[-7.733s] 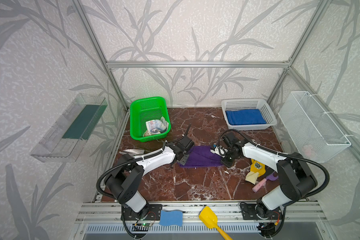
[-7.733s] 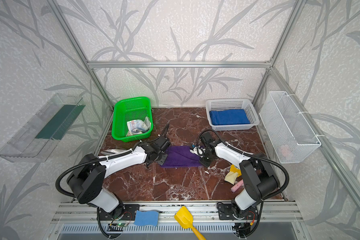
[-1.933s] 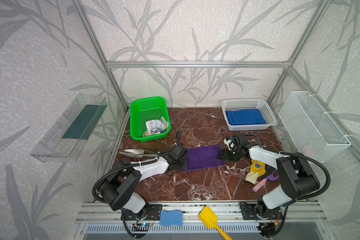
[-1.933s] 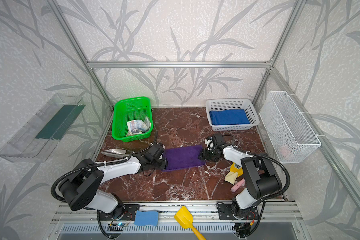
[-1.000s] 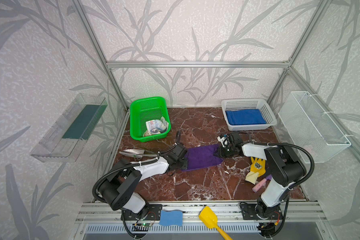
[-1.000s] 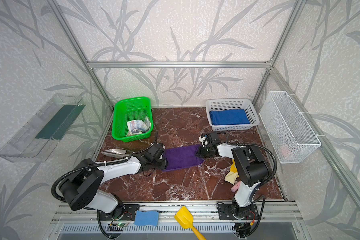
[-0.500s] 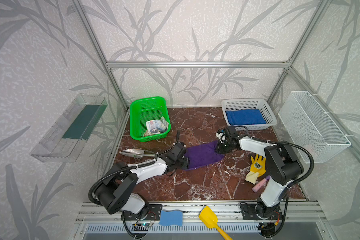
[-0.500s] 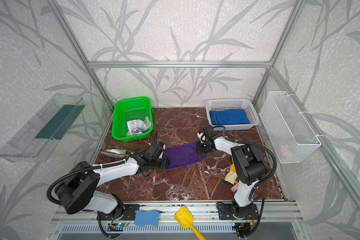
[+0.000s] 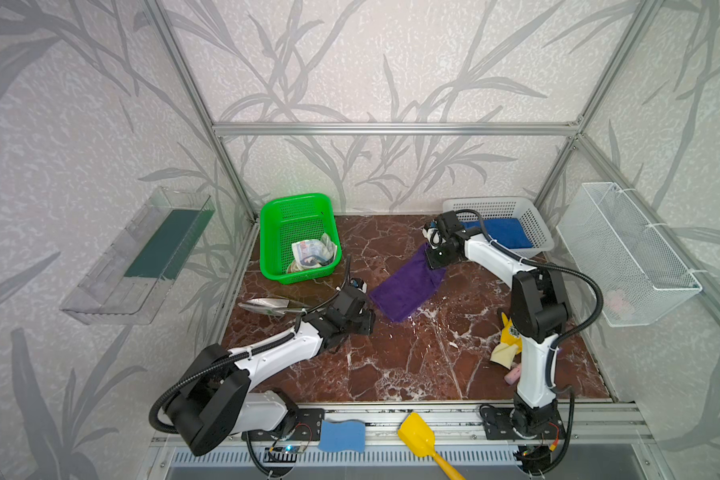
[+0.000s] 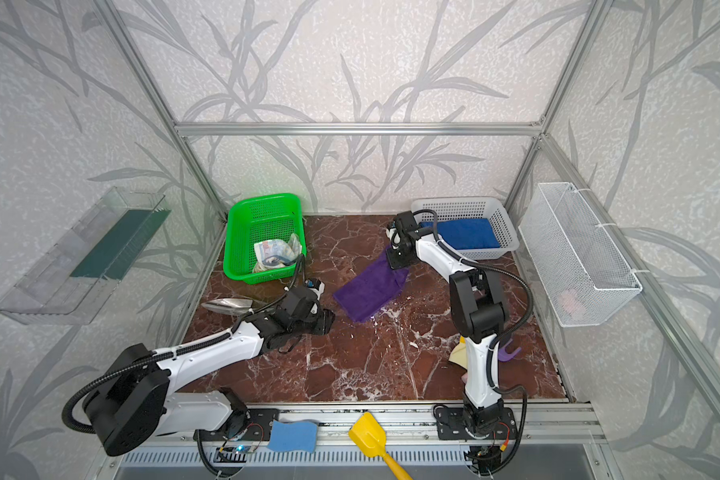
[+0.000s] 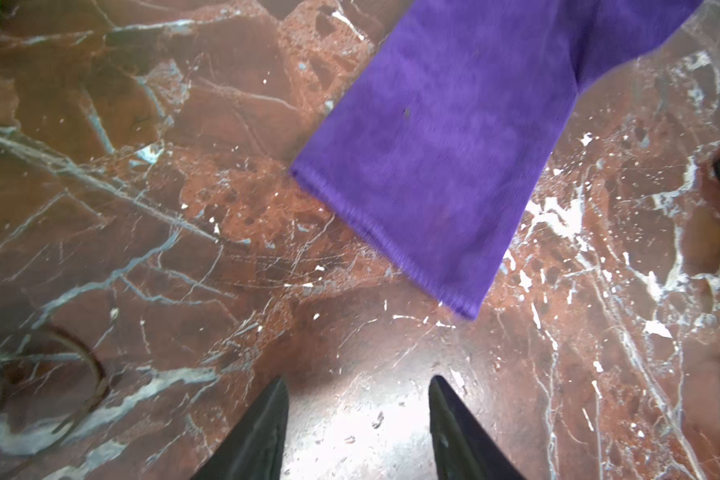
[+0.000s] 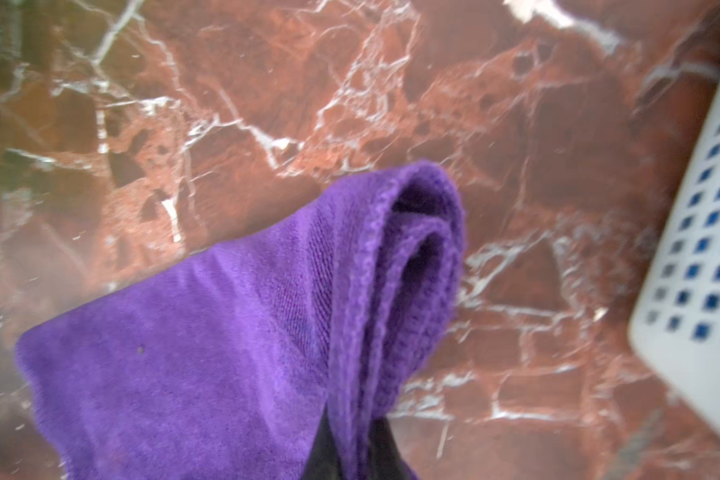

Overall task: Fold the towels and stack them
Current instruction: 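Lift the purple towel with the right gripper toward the white basket, then lower the purple towel onto the blue towel in the basket with the right gripper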

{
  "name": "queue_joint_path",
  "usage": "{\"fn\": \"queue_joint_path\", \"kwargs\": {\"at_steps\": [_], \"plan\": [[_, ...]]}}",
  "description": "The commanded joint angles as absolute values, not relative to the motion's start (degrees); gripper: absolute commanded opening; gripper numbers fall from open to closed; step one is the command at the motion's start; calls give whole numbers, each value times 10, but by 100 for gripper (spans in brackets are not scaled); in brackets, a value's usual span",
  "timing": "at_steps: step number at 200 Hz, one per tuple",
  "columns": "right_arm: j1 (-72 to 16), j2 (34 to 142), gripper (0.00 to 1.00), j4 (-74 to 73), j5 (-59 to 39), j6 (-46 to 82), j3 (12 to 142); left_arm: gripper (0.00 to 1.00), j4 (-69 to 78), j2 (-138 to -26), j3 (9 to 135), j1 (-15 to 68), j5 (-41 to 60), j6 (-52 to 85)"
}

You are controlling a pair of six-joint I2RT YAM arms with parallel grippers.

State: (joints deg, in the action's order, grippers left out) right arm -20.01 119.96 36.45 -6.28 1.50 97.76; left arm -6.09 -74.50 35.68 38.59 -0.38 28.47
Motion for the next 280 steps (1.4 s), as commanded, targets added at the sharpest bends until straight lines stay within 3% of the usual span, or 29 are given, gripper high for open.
{"fn": "queue_joint_path", "kwargs": {"at_steps": [1,184,280], "plan": [[-187,1234,0,436,-19,-18,1048,56,-76,-727,348,386,-26,286],[-129,1350,0,587,75,-90,1427,57,-79,-654,310,384,-71,294],[-69,1343,0,601,94,-102,1449,57,-81,-665,313,384,-70,295]]}}
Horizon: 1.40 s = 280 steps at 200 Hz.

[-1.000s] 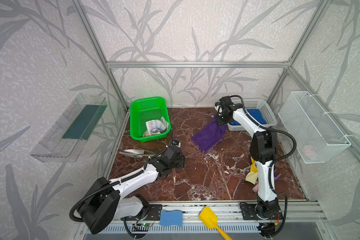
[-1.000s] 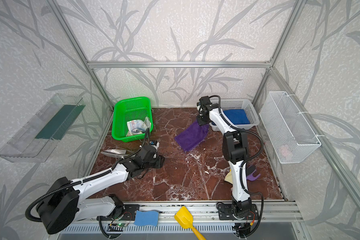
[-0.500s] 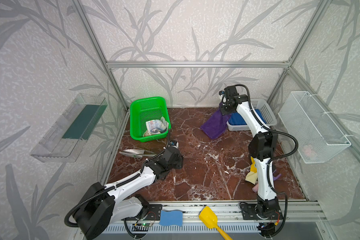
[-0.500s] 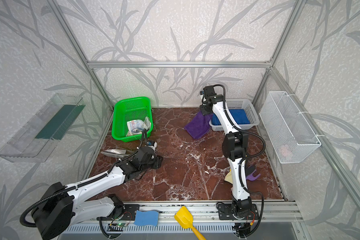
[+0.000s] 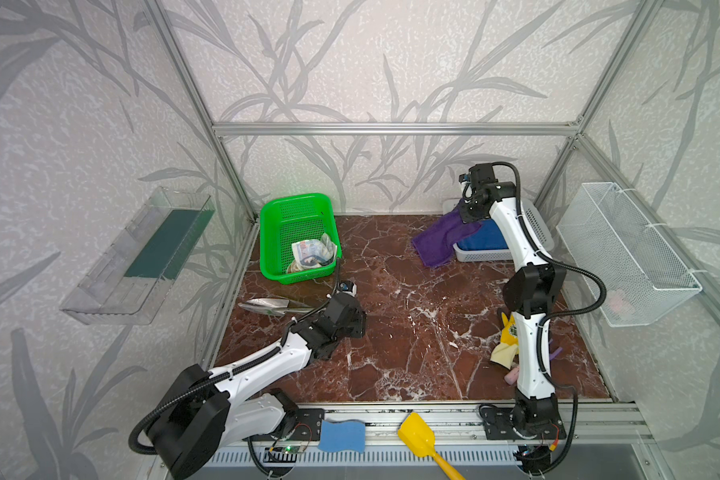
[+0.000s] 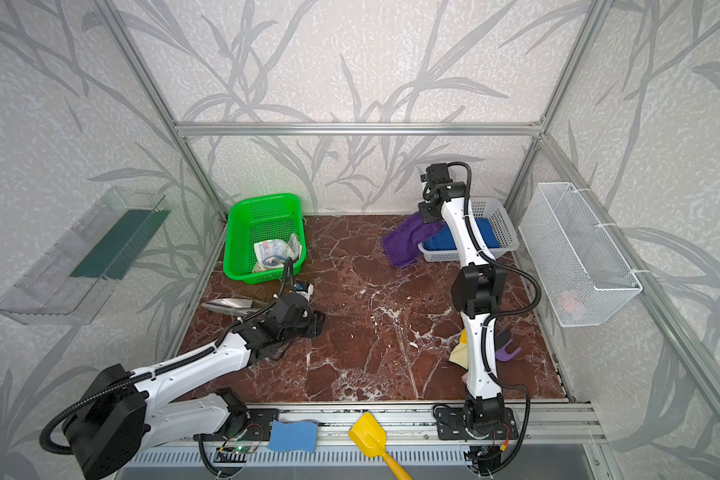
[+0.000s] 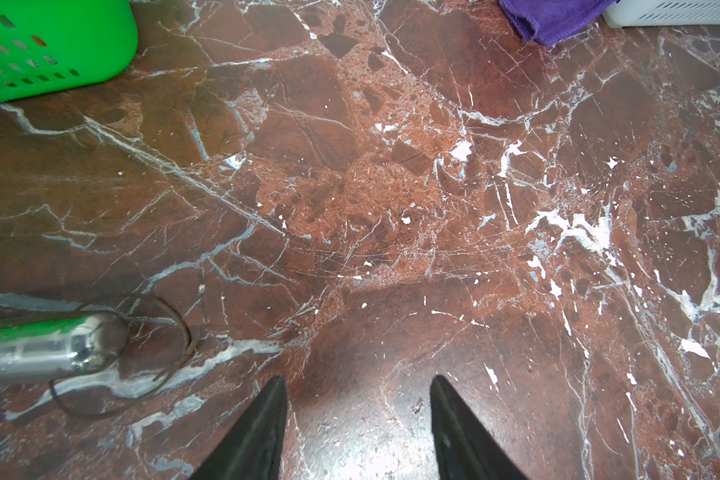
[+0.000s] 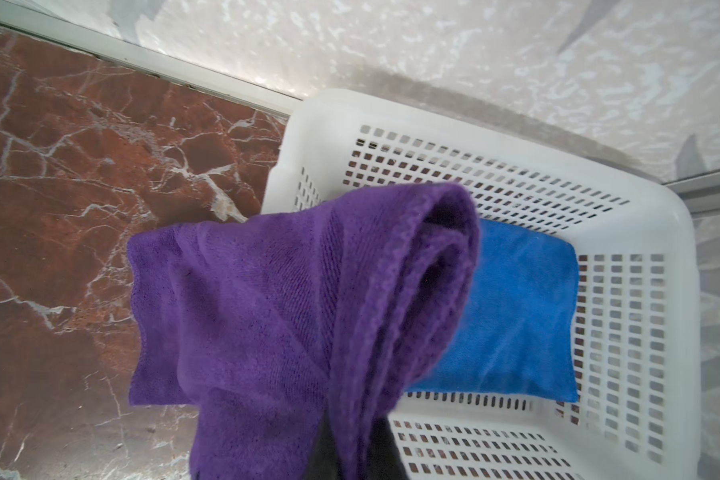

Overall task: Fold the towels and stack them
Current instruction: 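Lower the purple towel onto the blue towel in the basket with the right gripper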

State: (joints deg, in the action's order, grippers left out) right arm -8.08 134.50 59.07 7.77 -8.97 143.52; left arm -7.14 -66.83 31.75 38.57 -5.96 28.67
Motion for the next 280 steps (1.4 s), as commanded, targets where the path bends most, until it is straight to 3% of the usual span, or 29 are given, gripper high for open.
{"fn": "queue_joint_path", "kwargs": {"at_steps": [1,129,173,280], "plan": [[-68,1342,0,600,95,-103,1449,57,-81,-665,313,384,-70,295],[-4,1390,0,568,115,-121,1450,57,-97,-679,326,384,-76,300],[-10,1359,0,567,79,-117,1446,57,-97,-681,326,384,-77,301],[-12,1330,0,556,140,-137,1483,57,-94,-679,320,384,-72,296]]}}
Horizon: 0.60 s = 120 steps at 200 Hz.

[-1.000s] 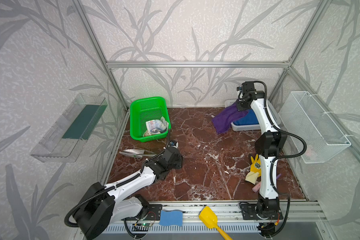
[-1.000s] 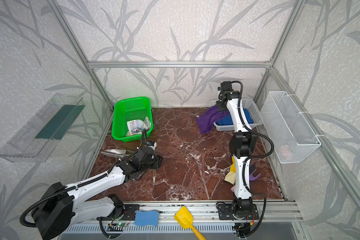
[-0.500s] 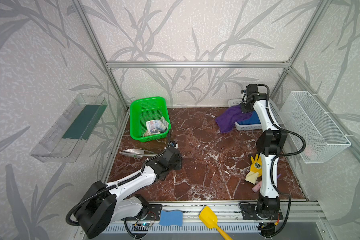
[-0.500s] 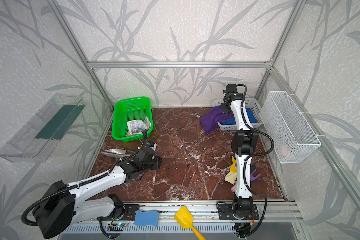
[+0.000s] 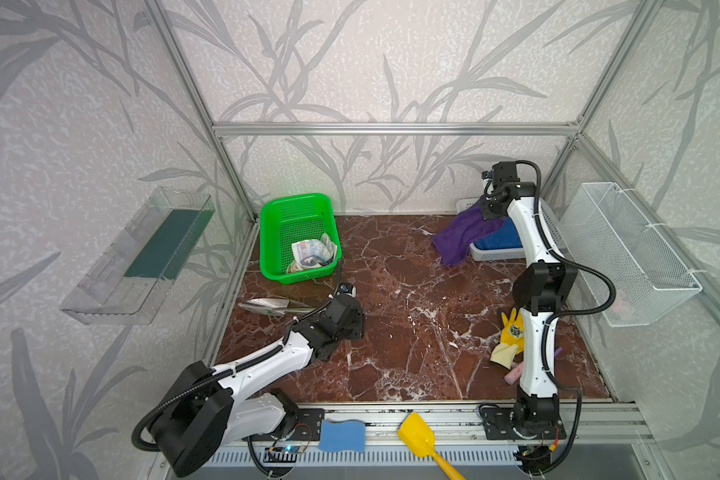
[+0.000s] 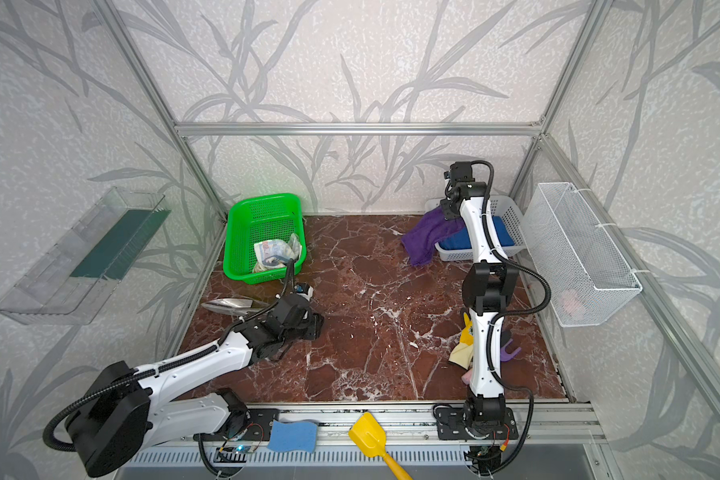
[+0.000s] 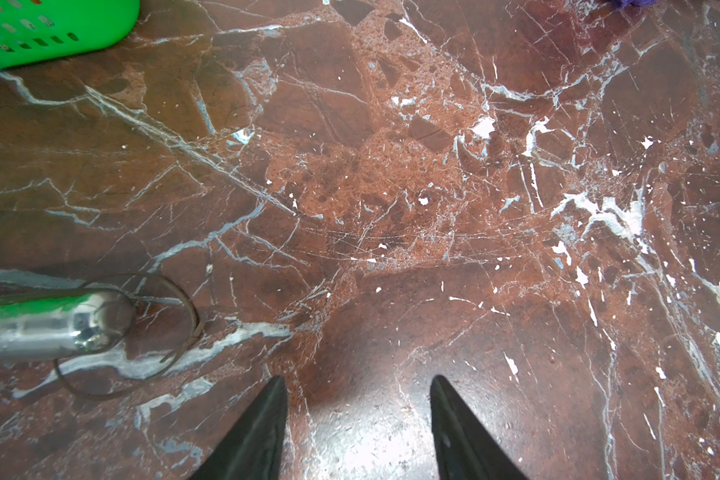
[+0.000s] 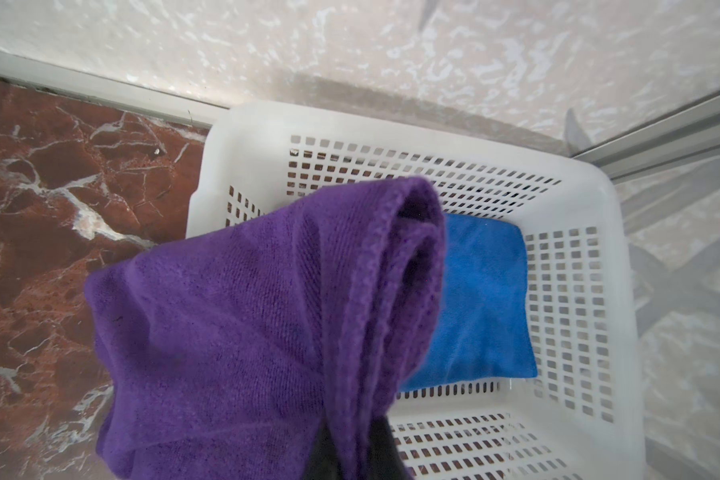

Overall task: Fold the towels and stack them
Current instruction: 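Lower the purple towel onto the blue towel in the basket with the right gripper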

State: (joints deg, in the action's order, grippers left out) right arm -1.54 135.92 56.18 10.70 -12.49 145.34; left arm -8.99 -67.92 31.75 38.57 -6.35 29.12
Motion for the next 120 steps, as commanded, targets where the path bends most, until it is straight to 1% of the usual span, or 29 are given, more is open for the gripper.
{"fn": "queue_joint_path", "kwargs": {"at_steps": [1,102,120], "plan": [[-12,1331,0,557,142,-137,1484,57,-94,-679,320,384,-72,296],[15,1330,0,543,194,-161,1496,57,-94,-676,313,384,-69,301],[13,1324,0,525,213,-177,1475,56,-93,-675,312,384,-68,303]]}}
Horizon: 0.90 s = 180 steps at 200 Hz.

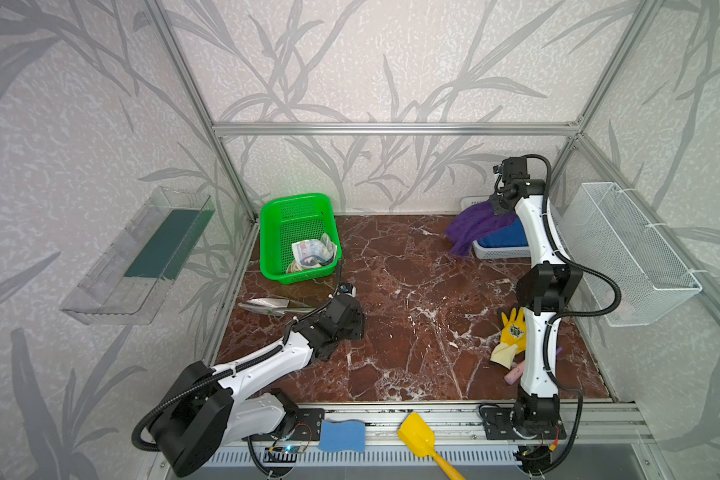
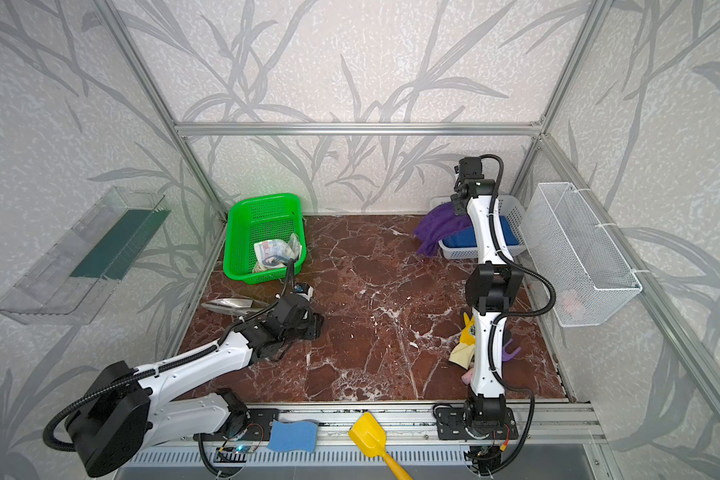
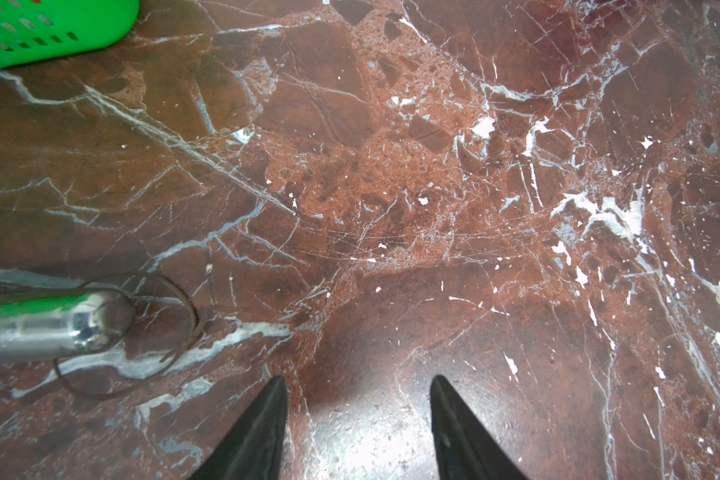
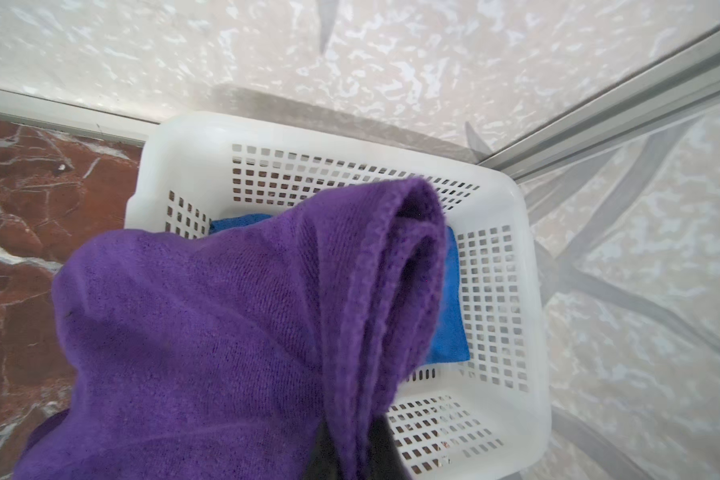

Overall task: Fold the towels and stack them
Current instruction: 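Lower the purple towel onto the blue towel in the basket with the right gripper, then press the purple towel flat in the white basket and open the right gripper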

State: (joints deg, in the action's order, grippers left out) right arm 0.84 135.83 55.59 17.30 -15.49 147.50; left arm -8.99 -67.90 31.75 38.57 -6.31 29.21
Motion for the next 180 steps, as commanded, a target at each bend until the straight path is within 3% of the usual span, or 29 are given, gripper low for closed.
{"fn": "queue_joint_path", "kwargs": {"at_steps": [1,90,180], "plan": [[14,1324,0,524,213,-178,1474,57,-93,-676,311,384,-69,303],[14,1342,0,401,344,-230,1382,57,-88,-685,311,384,-64,306],[15,1388,0,193,385,-300,1255,56,-88,-711,326,384,-55,304]]}}
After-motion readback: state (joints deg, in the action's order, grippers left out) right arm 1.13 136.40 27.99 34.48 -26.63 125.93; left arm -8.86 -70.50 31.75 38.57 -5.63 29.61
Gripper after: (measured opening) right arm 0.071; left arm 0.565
